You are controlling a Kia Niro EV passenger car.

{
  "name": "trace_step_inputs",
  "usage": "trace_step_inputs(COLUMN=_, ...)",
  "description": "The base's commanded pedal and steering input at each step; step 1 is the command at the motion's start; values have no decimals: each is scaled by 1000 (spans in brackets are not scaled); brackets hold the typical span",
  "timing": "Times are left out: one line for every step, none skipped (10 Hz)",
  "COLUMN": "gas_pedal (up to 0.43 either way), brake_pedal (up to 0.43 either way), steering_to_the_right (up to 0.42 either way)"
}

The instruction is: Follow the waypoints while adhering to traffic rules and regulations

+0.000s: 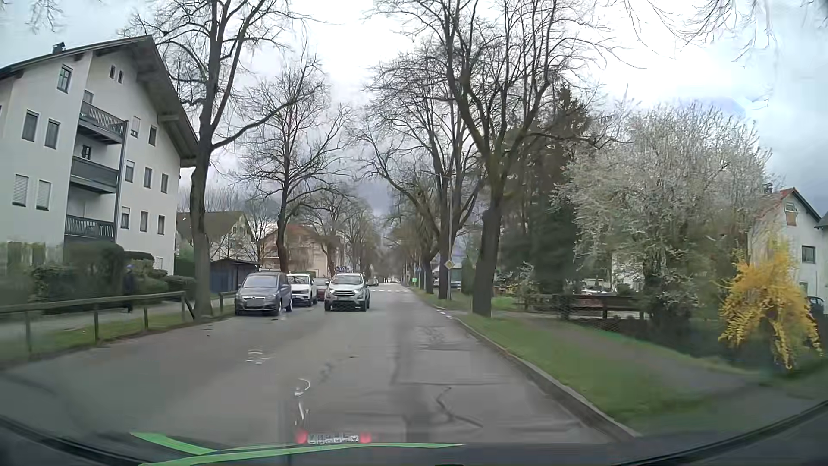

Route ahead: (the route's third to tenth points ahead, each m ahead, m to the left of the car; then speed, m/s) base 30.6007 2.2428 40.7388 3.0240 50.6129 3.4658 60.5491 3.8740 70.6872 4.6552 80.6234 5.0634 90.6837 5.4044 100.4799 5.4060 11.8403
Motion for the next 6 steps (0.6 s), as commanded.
trace_step_inputs(gas_pedal=110, brake_pedal=0, steering_to_the_right=-6)
trace_step_inputs(gas_pedal=110, brake_pedal=0, steering_to_the_right=-6)
trace_step_inputs(gas_pedal=110, brake_pedal=0, steering_to_the_right=-6)
trace_step_inputs(gas_pedal=110, brake_pedal=0, steering_to_the_right=-6)
trace_step_inputs(gas_pedal=110, brake_pedal=0, steering_to_the_right=-7)
trace_step_inputs(gas_pedal=110, brake_pedal=0, steering_to_the_right=-6)
